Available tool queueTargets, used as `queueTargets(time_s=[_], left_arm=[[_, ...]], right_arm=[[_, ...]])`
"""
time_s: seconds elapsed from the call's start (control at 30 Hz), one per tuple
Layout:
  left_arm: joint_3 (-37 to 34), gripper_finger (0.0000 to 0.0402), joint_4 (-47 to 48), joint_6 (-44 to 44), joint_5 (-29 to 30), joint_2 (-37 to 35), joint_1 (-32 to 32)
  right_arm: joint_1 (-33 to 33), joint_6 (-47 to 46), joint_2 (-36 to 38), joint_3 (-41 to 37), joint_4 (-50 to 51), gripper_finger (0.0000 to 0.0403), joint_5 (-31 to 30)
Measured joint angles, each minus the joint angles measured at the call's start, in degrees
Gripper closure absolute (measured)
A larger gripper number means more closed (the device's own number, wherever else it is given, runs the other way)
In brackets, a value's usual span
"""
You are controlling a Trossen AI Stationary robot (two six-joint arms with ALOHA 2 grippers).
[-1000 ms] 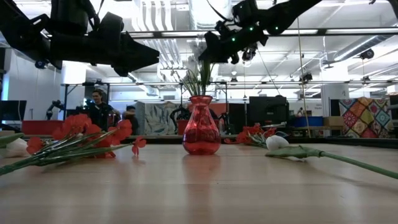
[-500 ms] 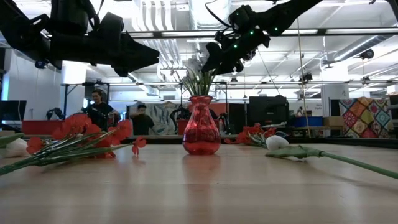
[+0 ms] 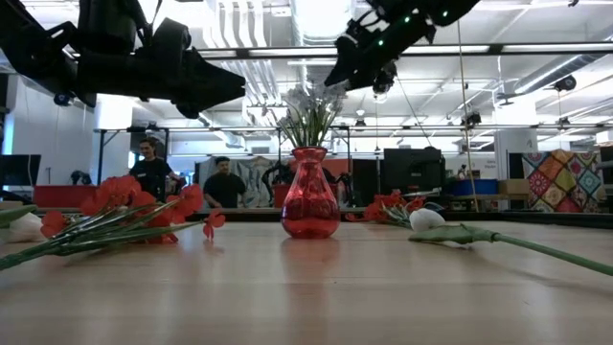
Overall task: Sort flowers into vase by color
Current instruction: Put the white flowers into the transparent flower vase, then put the left white tulip flower into the transparent vase
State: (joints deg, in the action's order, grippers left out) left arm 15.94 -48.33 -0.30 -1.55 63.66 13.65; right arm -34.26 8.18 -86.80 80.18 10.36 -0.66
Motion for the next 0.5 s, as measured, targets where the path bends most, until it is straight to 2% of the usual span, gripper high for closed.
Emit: queueTargets(time_s=[0.13, 0.27, 0.37, 0.5], left_arm=[[0.00, 0.0251, 0.10, -0.03, -3.98, 0.00, 0.00], [0.00, 0.0284, 1.91, -0.03, -5.08, 0.00, -0.02], [0.00, 0.0321, 4.31, -0.04, -5.06, 0.00, -0.02], [1.18, 0.0378, 8.16, 0.17, -3.65, 0.00, 0.00]], right_arm=[[1.63, 1.93, 3.06, 0.00, 5.87, 0.0076, -1.43], [4.14, 1.98, 6.05, -0.35, 13.45, 0.0089, -3.27], [6.55, 1.94, 8.47, -2.13, 16.84, 0.0134, -5.54], [9.01, 1.92, 11.88, -7.14, 17.11, 0.0234, -5.81]])
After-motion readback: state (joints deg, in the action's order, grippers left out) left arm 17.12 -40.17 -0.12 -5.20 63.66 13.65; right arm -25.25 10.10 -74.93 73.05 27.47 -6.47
